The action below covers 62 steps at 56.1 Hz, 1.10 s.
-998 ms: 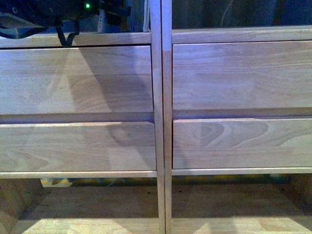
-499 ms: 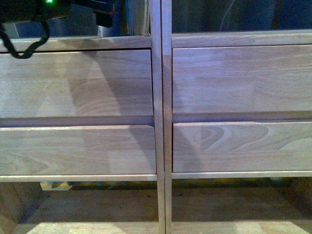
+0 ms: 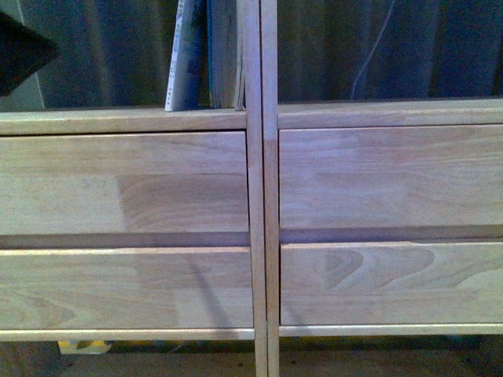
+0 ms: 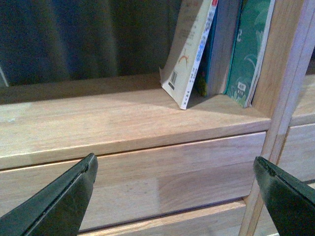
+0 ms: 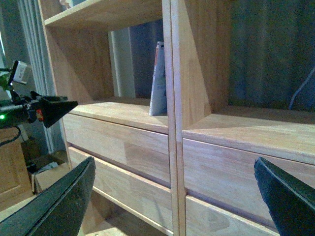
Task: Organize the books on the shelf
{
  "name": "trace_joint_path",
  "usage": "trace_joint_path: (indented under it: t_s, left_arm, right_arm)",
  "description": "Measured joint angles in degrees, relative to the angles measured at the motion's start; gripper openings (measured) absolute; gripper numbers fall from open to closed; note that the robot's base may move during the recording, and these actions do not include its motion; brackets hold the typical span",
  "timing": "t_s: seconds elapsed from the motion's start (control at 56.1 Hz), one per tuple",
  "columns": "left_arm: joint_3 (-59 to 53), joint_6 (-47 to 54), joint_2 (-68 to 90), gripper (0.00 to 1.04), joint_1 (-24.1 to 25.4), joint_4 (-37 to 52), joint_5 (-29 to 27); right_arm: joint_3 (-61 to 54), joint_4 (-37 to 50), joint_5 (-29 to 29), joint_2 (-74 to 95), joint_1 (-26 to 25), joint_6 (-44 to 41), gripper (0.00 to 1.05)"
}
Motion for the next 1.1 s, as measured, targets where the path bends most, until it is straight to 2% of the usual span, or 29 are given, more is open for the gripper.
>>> trace_joint_path:
  t_s: [0.053,0.125,0.143,0.16,0.178,0.232,0.267,0.285,0.321,0.374,0.428,0.606,0.659,0.713,0.748,0.802,1.105]
  left_arm:
    - [0.0,-0.3,0.0,0.97,0.0,-0.1,-0.1]
    - [-0.7,-0.7,-1.2,0.87,-1.3,-4.9,-10.0]
    - [-1.4,-0.7,-1.7,0.85,-1.3,-5.3,-12.1]
    - [-2.7,-0.8,-2.4,0.81,-1.5,-5.3,-14.6]
    - [-4.0,-0.9,-3.1,0.78,-1.5,-5.1,-16.5]
    - [-7.4,-0.9,-4.9,0.69,-1.3,-3.9,-18.6]
    - [-9.5,-1.0,-5.9,0.64,-1.1,-3.1,-18.8]
    - [-10.1,-1.0,-6.3,0.62,-1.0,-2.8,-18.8]
    - [-12.6,-1.1,-7.6,0.55,-0.9,-1.8,-18.7]
    - [-15.7,-1.1,-9.3,0.46,0.3,-0.6,-16.5]
    - [-19.2,-1.1,-11.5,0.33,1.6,0.7,-15.5]
    - [-26.5,-1.2,-16.3,0.03,2.3,2.7,-15.5]
    - [-28.1,-1.3,-17.7,0.03,2.3,3.0,-15.5]
    - [-29.7,-1.3,-19.0,0.03,2.3,3.1,-15.5]
    - [-30.8,-1.3,-20.1,0.03,2.3,3.1,-15.5]
    - [-32.2,-1.3,-21.6,0.03,2.3,3.1,-15.5]
    - [-37.7,-1.3,-29.4,0.03,2.3,1.0,-15.5]
  right_arm:
    - [0.0,0.0,0.1,0.0,0.0,0.0,0.98]
    - [0.1,-0.7,0.5,-0.2,0.2,-0.3,0.97]
    - [0.3,-2.1,2.4,-0.6,0.7,-1.8,0.96]
    - [1.2,-7.2,6.0,-1.8,1.8,-3.5,0.93]
    - [2.4,-13.0,12.5,-3.1,3.2,-6.0,0.90]
    - [4.1,-23.5,22.5,-5.7,5.8,-11.0,0.84]
    - [4.2,-32.2,30.0,-7.9,7.9,-15.7,0.77]
    - [4.0,-33.9,30.8,-8.3,8.3,-16.2,0.75]
    - [2.2,-39.5,36.4,-9.9,10.0,-20.0,0.68]
    - [-0.3,-41.7,40.4,-11.8,11.6,-22.4,0.60]
    - [-2.4,-41.7,42.8,-13.3,13.2,-24.5,0.50]
    - [-7.9,-40.6,46.2,-17.2,17.0,-26.4,0.18]
    - [-9.1,-40.4,47.2,-18.3,17.8,-26.6,0.09]
    - [-10.1,-40.4,51.4,-19.3,20.3,-27.0,0.02]
    - [-11.0,-40.3,53.5,-20.1,22.9,-27.1,0.03]
    - [-12.0,-40.3,53.6,-20.9,24.5,-27.2,0.03]
    - [-15.7,-40.2,54.3,-24.9,25.2,-27.2,0.03]
